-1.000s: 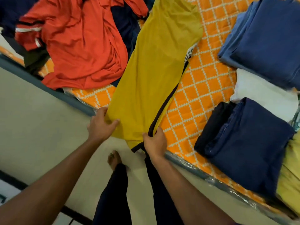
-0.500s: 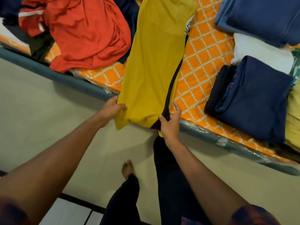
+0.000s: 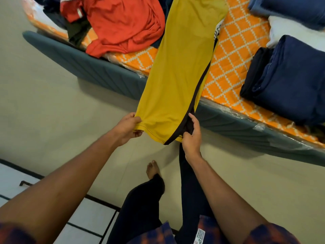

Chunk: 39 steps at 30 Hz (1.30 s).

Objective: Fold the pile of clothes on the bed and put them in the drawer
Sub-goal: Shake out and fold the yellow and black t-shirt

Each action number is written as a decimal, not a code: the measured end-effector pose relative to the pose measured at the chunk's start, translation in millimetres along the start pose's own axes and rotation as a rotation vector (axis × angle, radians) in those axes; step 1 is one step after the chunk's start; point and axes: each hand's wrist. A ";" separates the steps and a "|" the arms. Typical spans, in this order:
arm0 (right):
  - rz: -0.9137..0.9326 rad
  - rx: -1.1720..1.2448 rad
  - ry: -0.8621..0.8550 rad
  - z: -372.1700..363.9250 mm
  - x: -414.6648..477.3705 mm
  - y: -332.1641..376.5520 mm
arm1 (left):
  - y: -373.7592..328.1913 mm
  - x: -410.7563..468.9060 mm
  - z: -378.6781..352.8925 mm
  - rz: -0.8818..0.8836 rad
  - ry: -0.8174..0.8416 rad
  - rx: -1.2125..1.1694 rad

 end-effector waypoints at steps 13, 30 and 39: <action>0.107 -0.614 0.394 39.1 -12.8 1.1 | -0.4 -34.9 5.3 -0.013 -0.031 -0.091; 0.585 -0.596 0.025 53.7 -21.8 102.6 | -118.3 -63.5 -35.6 0.011 -0.063 -0.384; 0.338 -0.229 0.027 47.7 197.2 320.6 | -333.1 182.6 -140.4 -0.127 -0.007 -0.378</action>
Point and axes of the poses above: each hand's wrist, its own x-axis towards the middle knuckle, its own z-axis out of the back of the hand, y = z × x, and after that the axes turned 15 degrees about -z, right-handed
